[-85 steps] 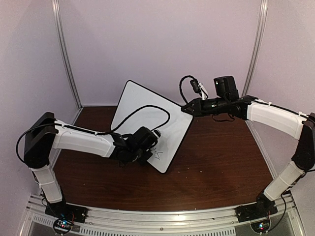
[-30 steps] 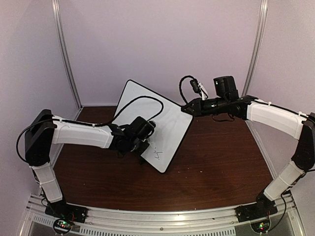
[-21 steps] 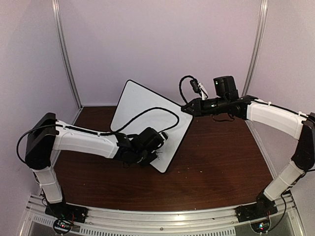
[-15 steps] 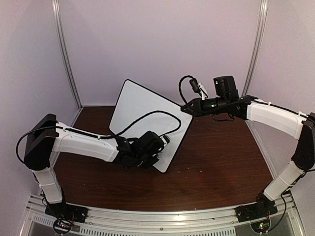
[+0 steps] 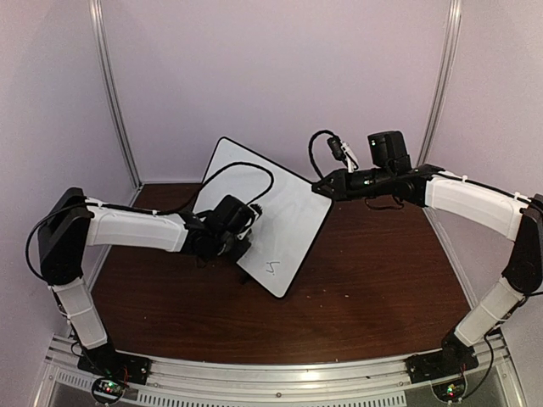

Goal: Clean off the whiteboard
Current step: Erase the center of the whiteboard.

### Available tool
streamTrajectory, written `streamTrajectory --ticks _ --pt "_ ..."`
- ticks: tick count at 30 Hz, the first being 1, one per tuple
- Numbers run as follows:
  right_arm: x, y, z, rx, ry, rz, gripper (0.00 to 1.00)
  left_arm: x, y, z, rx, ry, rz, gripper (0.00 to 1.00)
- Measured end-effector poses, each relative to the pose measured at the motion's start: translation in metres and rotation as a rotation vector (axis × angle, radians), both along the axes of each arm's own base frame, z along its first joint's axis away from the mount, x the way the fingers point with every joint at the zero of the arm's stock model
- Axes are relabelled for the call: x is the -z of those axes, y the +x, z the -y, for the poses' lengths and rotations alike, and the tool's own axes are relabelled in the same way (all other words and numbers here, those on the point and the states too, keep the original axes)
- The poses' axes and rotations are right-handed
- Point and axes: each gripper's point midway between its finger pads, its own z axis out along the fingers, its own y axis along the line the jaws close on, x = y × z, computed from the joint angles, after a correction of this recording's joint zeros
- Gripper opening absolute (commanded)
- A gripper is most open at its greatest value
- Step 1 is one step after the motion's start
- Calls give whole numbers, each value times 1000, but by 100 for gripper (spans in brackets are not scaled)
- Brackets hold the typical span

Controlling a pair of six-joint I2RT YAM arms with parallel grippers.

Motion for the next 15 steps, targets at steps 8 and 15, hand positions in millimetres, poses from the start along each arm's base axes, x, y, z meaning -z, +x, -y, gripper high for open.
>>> streamTrajectory --ticks 8,15 --pt "1 1 1 9 -3 -8 0 -5 -28 38 141 29 50 0" --pt "0 0 0 -6 -3 8 0 4 -78 81 308 18 43 0"
